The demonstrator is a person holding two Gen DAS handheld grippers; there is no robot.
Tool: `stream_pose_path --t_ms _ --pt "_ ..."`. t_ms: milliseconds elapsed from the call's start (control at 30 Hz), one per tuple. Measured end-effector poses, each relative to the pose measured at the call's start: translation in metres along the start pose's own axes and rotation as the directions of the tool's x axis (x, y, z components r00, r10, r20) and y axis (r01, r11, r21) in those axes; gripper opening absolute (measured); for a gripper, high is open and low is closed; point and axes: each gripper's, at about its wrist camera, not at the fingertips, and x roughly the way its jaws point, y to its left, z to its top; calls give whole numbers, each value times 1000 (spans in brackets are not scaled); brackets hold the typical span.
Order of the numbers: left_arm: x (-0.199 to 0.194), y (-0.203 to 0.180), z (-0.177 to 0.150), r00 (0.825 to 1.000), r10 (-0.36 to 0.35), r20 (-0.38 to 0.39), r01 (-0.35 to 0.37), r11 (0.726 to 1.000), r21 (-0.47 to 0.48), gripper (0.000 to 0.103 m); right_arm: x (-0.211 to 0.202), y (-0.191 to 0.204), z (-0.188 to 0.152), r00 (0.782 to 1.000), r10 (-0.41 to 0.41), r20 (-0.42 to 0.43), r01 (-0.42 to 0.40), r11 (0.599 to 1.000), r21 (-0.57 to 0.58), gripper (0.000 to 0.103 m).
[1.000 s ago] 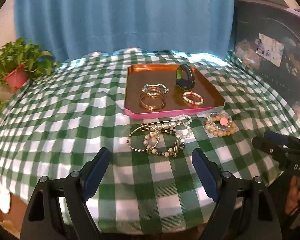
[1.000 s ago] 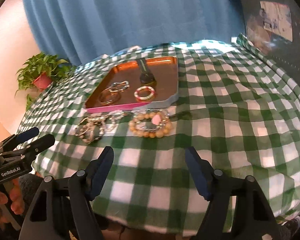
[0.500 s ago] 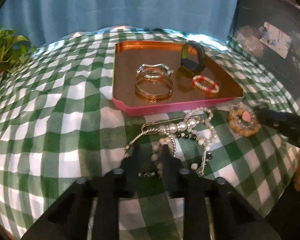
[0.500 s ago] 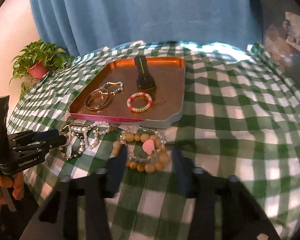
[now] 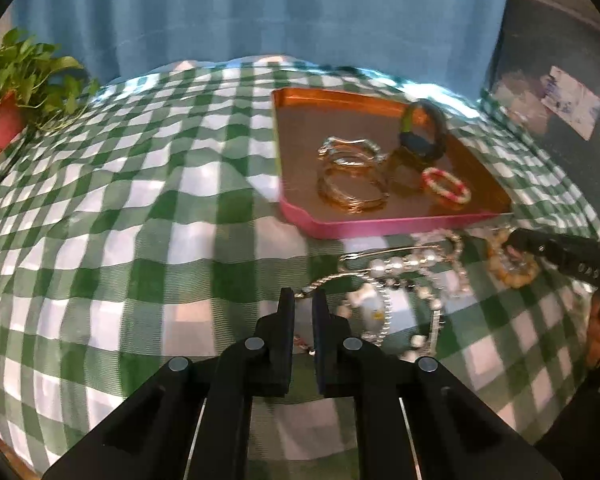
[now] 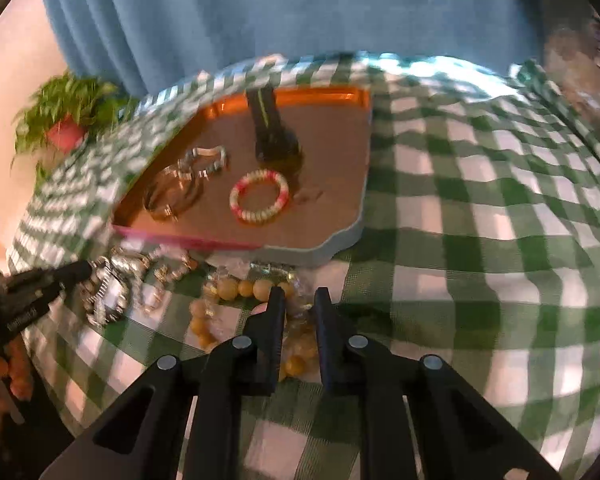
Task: Organize jewelry
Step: 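Grasp the black-and-white beaded bracelet with the left tool while the right tool grasps the clear crystal bracelet, then lift the black-and-white bracelet with the left tool while the right tool lifts the crystal bracelet toward the tray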
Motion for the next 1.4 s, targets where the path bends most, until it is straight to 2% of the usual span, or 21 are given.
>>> stream_pose_path --t_ms 100,233,300,333,433,500,767,867,1000,1133,1267,1400 --pt "5 1 -3 1000 1 9 -1 1000 17 13 2 -3 5 1000 21 -4 -21 1000 15 11" --pt "8 0 -3 1000 12 20 -13 999 31 13 -4 -2 0 999 15 32 -15 1000 18 11" --pt "8 -1 -2 1000 6 1 -6 1000 26 10 -15 -2 0 997 23 71 -25 999 23 11" --pt "8 0 -1 1000 3 -15 -2 1000 24 2 -19 -4 0 996 36 82 -39 999 37 11" --pt "5 4 -2 998 -40 -47 39 999 -11 3 -33 -9 -1 991 57 120 -66 995 77 11" --pt "-2 2 -4 998 -37 -46 36 999 -13 3 -41 -11 -5 990 55 129 -67 994 90 11" --pt "-63 -10 12 996 -72 52 72 997 -7 3 -71 -5 -17 988 60 143 -76 991 107 11" --pt "-74 -10 13 995 -83 58 83 997 -6 3 -70 0 -27 991 43 124 -56 993 102 11" --pt "-75 -3 3 994 -104 31 106 994 -42 3 -57 -6 -48 996 32 87 -45 987 153 11" --pt "-69 -12 -14 995 -94 -38 93 996 -12 3 -52 -7 -64 997 35 69 -48 979 196 11" --pt "-80 -21 -22 996 -87 -25 87 996 18 3 -50 -2 -68 998 12 61 -23 983 182 19" --pt "-86 -16 -23 996 -85 -14 85 996 -17 3 -52 -6 -67 994 49 95 -65 982 177 12"
